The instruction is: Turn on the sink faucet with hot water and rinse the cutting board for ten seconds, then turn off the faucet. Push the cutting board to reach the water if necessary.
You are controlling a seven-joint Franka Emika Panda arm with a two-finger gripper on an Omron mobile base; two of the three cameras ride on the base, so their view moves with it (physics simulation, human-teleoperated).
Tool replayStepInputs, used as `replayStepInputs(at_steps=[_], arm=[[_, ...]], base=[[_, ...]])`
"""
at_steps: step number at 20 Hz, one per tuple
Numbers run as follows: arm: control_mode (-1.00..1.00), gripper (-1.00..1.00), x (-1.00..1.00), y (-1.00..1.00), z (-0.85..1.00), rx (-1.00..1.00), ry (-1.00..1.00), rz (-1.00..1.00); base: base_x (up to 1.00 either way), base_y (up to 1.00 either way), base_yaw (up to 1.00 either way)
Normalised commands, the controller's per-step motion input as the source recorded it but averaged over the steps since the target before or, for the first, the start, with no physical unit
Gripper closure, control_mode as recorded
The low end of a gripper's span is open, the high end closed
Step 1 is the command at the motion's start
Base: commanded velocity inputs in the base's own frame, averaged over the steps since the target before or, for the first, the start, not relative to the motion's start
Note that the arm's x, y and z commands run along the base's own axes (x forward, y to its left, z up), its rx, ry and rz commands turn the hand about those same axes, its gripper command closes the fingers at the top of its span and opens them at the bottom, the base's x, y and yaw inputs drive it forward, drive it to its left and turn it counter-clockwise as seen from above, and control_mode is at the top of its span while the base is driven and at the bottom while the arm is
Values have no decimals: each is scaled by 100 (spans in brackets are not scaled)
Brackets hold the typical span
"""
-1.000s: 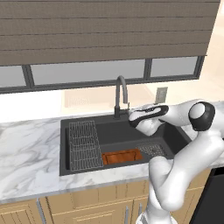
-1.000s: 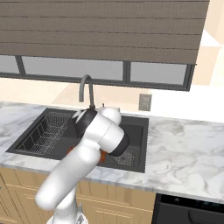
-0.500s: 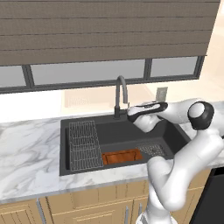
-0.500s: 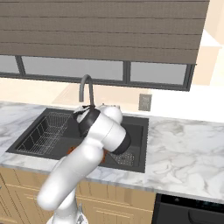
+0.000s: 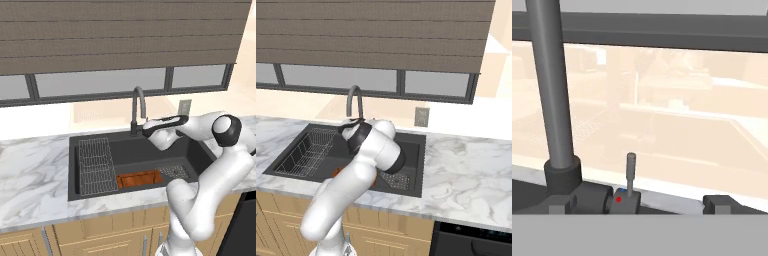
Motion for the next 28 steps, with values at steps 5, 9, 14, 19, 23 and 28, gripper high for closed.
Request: replayStepInputs(at_steps=[5, 9, 14, 19, 23, 28], arm=[[-100, -100, 16, 0, -12, 0, -3, 0], [-100, -100, 7, 0, -16, 0, -8, 0], [-100, -100, 6, 0, -12, 0, -8, 0], [-100, -100, 11, 0, -13, 0, -7, 0], [-100, -100, 2, 2, -11, 0, -4, 0], [-100, -100, 7, 7, -1, 0, 0, 0]], base=[[0, 0, 0], [0, 0, 0], [0, 0, 0], [0, 0, 0], [0, 0, 0], [0, 0, 0]])
